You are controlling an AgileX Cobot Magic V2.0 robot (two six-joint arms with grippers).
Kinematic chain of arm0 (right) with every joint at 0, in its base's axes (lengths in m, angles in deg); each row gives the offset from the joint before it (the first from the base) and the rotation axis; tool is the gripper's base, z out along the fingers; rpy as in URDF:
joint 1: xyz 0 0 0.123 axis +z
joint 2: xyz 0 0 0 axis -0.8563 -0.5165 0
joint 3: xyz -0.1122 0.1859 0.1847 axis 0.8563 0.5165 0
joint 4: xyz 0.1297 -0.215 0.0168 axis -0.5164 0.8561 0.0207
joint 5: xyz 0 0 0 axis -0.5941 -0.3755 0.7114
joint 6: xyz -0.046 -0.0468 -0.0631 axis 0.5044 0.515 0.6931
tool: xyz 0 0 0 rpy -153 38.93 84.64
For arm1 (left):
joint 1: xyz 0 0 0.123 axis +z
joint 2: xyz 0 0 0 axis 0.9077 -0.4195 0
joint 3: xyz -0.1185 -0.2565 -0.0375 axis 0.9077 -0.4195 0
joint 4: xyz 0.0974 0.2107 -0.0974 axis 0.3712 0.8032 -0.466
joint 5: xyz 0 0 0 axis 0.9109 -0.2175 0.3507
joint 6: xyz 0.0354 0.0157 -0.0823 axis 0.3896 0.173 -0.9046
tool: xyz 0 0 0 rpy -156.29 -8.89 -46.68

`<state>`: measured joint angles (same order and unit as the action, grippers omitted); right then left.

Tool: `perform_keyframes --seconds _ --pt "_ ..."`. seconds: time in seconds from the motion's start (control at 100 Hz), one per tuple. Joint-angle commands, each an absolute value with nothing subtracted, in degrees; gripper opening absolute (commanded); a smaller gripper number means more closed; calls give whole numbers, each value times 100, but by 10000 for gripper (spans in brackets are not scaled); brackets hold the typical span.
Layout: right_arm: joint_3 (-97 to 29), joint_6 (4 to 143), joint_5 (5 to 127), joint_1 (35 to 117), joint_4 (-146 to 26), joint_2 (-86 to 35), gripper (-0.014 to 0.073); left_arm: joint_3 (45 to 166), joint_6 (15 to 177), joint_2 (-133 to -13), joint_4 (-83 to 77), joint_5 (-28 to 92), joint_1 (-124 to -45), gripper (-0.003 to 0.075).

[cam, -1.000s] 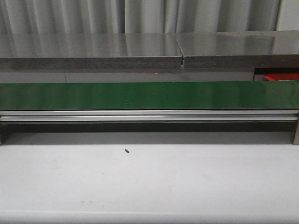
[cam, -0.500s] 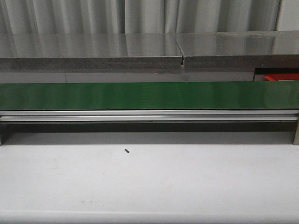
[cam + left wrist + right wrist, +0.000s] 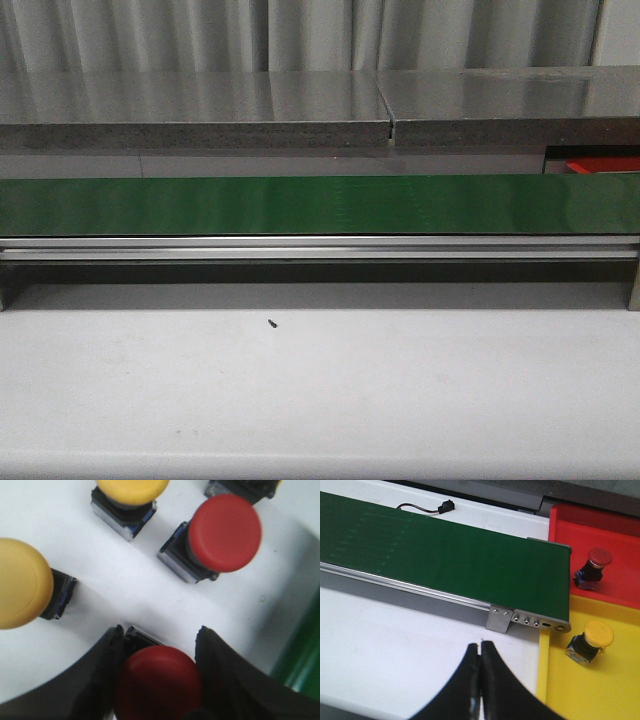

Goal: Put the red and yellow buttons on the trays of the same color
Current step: 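Grasp the red button with the left gripper and set it on the belt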

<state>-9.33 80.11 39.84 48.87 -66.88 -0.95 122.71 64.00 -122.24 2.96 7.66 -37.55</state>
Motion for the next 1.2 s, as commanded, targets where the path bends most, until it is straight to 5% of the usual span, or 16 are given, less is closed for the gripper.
perform_keyframes --seconds 0.0,0.64,1.19 --pt "-1073 8047 4303 4904 -6790 -86 -66 12446 6420 -11573 26 967 -3771 -19" --pt "-1073 8047 4303 4904 -6790 -86 -66 13317 6847 -11272 -120 352 -5182 -19" --pt "-1073 8047 4303 4904 -6790 -86 -66 13317 6847 -11865 -120 152 -5366 21"
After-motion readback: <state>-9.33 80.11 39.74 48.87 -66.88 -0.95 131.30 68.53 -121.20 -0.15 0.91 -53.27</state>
